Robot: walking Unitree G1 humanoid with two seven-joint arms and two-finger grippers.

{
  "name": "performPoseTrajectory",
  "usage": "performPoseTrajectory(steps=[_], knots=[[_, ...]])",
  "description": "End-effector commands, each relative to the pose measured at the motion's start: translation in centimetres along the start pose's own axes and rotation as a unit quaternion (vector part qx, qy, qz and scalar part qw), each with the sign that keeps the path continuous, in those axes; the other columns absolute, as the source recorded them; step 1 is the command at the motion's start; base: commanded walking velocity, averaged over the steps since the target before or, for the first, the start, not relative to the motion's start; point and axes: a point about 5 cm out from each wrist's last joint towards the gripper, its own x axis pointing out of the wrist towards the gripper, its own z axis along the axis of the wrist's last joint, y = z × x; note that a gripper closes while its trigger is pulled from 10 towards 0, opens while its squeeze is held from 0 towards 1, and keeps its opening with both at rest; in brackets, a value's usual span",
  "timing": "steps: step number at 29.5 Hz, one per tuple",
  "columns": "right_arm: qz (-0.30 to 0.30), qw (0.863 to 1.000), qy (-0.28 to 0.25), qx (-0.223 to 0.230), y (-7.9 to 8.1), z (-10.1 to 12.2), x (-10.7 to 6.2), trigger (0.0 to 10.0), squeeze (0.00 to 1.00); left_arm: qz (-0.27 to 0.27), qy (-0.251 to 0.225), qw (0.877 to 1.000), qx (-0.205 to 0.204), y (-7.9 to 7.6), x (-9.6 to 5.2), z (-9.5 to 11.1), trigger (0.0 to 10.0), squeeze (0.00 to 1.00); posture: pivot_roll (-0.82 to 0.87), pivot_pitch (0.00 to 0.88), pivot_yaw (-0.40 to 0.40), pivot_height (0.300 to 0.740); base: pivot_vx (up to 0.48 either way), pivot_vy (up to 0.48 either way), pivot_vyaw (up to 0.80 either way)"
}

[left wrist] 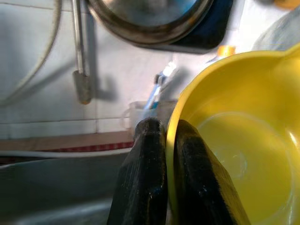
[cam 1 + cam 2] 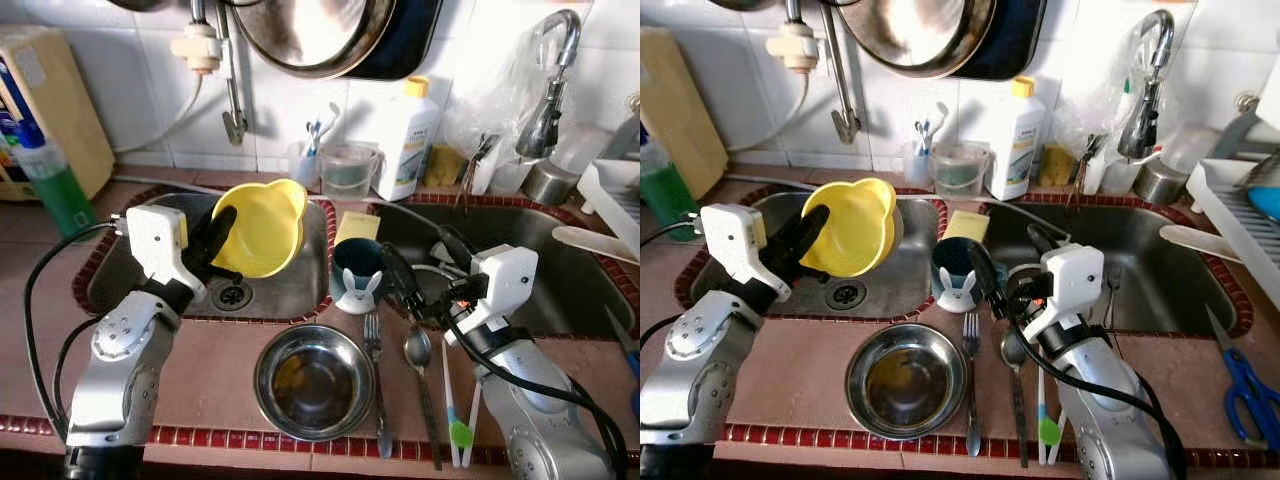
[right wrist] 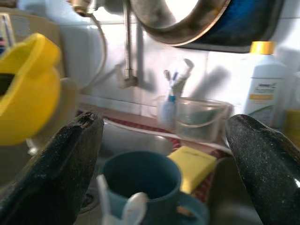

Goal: Kitchen organization

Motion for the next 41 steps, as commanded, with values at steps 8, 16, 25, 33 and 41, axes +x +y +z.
performPoseTrajectory(steps=[8,16,25,33,41], knots=[[0.069,0.997,0.023,0.022,1.9,-0.4,-0.4,10.0,0.00,-0.004,0.006,1.000,0.029,1.1,2.3,0.2,10.0,0.00,-0.06,0.016,0.010,0.740,0.000,0.000,0.00],[0.095,0.994,0.043,0.040,2.4,-0.9,-0.9,10.0,0.00,-0.015,0.033,0.998,0.043,1.0,4.9,-1.2,10.0,0.00,-0.08,0.013,0.010,0.740,0.000,0.000,0.00],[0.131,0.987,0.060,0.071,3.2,-1.1,-1.6,10.0,0.00,-0.027,0.059,0.996,0.053,0.8,7.5,-2.3,10.0,0.00,-0.09,0.016,0.014,0.740,0.000,0.000,0.00],[0.142,0.983,0.052,0.104,3.7,-0.3,-1.9,10.0,0.00,-0.022,0.115,0.989,0.087,1.3,7.8,-4.2,10.0,0.00,-0.11,0.031,0.026,0.740,0.000,0.000,0.00],[0.116,0.982,0.072,0.128,3.4,-1.0,-3.0,10.0,0.00,0.002,0.157,0.981,0.118,2.9,7.3,-4.8,10.0,0.00,-0.13,0.062,0.038,0.740,0.000,0.000,0.00]])
